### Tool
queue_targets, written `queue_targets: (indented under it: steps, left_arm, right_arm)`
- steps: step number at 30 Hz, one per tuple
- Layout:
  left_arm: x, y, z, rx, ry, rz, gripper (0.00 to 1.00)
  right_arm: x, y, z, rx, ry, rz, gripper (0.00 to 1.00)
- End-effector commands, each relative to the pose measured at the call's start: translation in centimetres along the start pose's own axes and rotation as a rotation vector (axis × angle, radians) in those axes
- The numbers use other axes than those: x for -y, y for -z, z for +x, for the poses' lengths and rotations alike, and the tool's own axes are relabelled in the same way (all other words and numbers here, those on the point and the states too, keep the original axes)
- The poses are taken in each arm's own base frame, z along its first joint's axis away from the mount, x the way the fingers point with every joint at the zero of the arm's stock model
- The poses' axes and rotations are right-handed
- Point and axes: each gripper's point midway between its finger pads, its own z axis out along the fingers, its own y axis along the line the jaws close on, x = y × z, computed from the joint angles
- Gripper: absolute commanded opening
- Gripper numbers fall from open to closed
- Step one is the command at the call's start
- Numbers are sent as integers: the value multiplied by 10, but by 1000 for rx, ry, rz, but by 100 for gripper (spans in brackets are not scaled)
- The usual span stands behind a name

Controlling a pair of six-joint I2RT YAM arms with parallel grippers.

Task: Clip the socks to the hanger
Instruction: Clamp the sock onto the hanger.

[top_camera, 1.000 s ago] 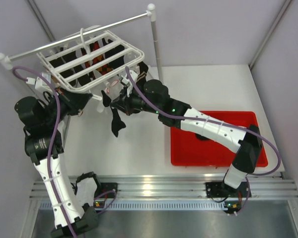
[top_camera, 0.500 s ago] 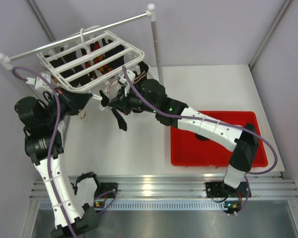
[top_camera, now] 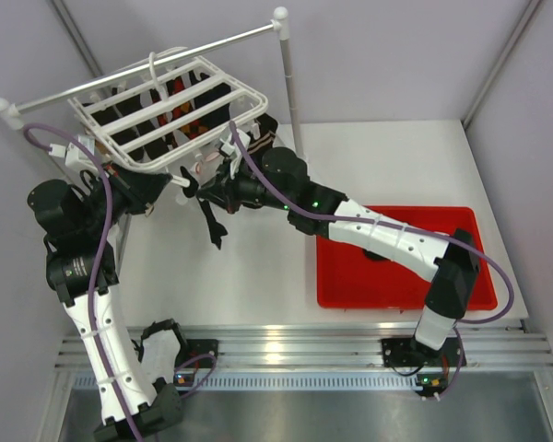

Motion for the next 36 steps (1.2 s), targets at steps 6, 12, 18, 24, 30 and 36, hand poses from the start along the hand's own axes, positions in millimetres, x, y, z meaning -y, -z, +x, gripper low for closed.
queue_targets:
  steps: [6, 12, 18, 24, 30, 36]
  left_arm:
    - [4, -1, -7, 27, -40, 28, 0]
    - [5, -1, -6, 26, -35, 29, 0]
    - [2, -3, -6, 25, -25, 21, 4]
    - [7, 3, -5, 39, -33, 26, 44]
    - [22, 14, -7, 87, -70, 50, 61]
    - [36, 31, -11, 148, -82, 15, 66]
  right_arm:
    - [-34, 12, -58, 182, -9, -112, 0]
    - [-39, 9, -59, 182, -8, -142, 0]
    - [-37, 8, -65, 194, 6, -130, 0]
    - [-21, 16, -69, 197, 20, -81, 0]
    - [-4, 24, -72, 199, 21, -44, 0]
    - [8, 30, -75, 202, 42, -26, 0]
